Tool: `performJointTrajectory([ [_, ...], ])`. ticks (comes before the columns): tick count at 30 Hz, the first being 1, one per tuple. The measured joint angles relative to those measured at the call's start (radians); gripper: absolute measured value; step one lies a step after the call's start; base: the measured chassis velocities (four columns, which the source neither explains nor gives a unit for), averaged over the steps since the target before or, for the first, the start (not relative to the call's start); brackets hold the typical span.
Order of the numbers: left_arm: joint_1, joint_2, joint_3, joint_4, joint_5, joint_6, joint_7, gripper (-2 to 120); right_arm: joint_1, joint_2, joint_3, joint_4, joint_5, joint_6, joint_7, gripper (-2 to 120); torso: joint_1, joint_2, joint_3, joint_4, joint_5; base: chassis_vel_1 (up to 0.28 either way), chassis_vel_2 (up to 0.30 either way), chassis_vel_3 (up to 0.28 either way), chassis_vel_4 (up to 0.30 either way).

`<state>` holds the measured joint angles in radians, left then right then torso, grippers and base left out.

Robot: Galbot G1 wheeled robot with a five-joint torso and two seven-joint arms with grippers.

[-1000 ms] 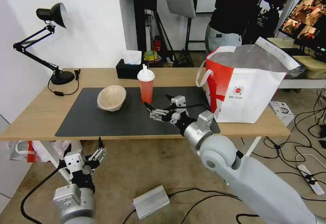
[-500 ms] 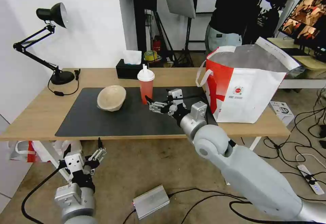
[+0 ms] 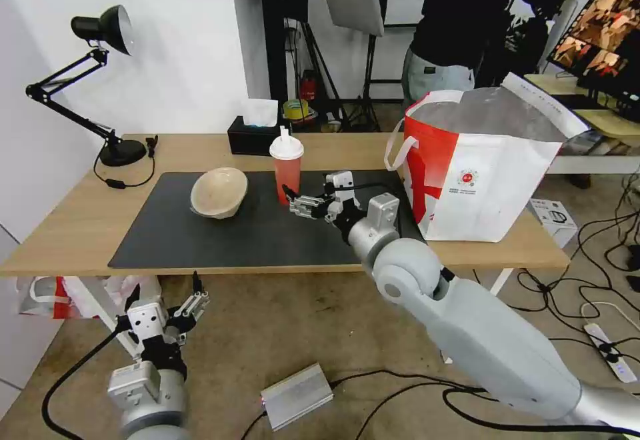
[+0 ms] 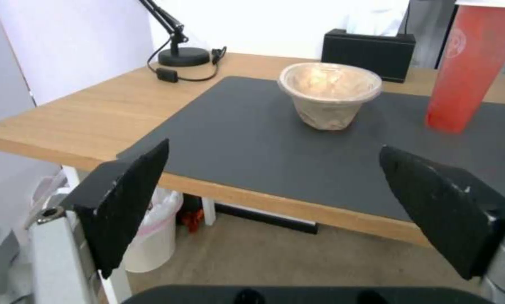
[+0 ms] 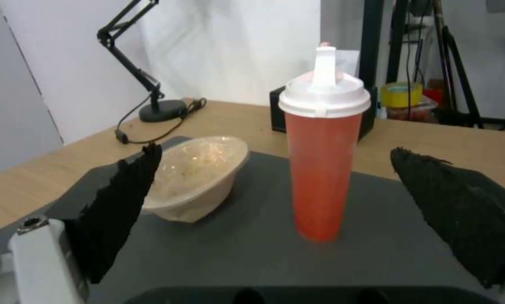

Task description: Pick up the trash from the table and place it into the takeout bag.

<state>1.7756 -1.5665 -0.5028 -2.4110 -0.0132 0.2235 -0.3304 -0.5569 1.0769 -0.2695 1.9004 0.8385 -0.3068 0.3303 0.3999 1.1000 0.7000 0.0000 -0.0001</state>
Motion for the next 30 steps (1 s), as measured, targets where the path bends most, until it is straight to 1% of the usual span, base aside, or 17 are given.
performJointTrajectory([
  [12,0.003,0.001,-0.012,-0.005,0.0,0.002,0.002,100,0.043,0.061,-0.022,-0.072,-0.005,-0.015,0.007,100,0.0,0.0,0.0,0.0,0.0,0.0,0.0,0.0,0.0],
  [24,-0.002,0.008,-0.017,0.005,-0.004,0.002,0.003,100,0.056,0.08,-0.022,-0.104,-0.007,-0.021,0.024,100,0.0,0.0,0.0,0.0,0.0,0.0,0.0,0.0,0.0],
  [30,-0.003,0.008,-0.016,0.008,-0.004,0.002,0.003,100,0.055,0.104,-0.025,-0.119,-0.032,-0.045,0.053,100,0.0,0.0,0.0,0.0,0.0001,0.0,0.0,0.0,0.0],
])
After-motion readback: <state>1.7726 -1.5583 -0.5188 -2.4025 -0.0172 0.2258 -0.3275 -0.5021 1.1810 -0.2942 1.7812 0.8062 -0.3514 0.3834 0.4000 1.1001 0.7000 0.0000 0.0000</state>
